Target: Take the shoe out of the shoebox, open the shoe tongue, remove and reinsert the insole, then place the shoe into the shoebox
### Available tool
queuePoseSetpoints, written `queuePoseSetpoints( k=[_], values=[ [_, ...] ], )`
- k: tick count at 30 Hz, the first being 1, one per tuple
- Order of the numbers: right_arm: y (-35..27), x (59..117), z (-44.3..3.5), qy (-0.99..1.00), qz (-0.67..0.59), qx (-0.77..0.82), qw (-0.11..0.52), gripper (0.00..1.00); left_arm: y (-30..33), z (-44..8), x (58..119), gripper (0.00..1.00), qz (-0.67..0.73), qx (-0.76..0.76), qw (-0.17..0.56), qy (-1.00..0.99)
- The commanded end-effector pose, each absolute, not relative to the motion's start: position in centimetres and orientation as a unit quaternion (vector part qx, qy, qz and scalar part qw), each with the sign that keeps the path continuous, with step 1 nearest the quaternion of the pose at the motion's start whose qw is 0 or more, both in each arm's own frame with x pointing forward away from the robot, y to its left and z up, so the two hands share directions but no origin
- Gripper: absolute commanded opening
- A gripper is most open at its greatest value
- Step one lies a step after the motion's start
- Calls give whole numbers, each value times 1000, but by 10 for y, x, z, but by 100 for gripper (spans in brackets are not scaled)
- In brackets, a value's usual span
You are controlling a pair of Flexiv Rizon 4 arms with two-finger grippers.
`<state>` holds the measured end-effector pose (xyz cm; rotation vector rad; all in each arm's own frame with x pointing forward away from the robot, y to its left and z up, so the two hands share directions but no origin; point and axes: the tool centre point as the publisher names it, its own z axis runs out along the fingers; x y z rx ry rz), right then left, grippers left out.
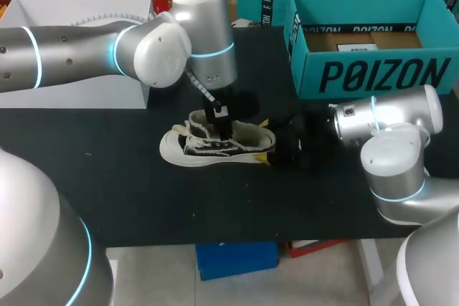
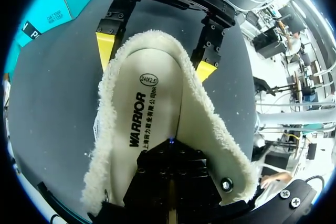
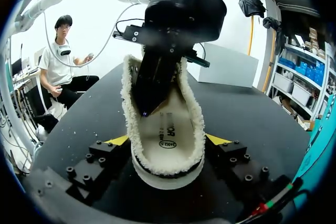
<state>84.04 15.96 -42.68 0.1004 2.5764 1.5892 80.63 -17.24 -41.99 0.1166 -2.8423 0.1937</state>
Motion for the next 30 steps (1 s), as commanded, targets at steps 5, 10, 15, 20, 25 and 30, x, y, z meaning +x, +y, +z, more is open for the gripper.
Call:
queuePoseSetpoints(
  k=[5, 10, 15, 20, 25, 30],
  values=[
    [161, 842, -425, 850, 523, 34, 56, 0, -176, -432, 802, 33, 64, 42, 133, -988],
    [161, 842, -425, 850, 523, 34, 56, 0, -175, -430, 800, 36, 58, 42, 117, -990],
    [161, 842, -425, 850, 523, 34, 56, 0, -174, -430, 799, 33, 42, 46, 96, -993],
    [161, 842, -425, 850, 523, 34, 56, 0, -173, -437, 797, 32, 10, 59, 63, -996],
    [161, 842, -425, 850, 523, 34, 56, 0, -170, -445, 797, 33, -37, 75, 14, -996],
    [161, 842, -425, 850, 523, 34, 56, 0, -164, -451, 798, 34, -79, 83, -42, -993]
  ],
)
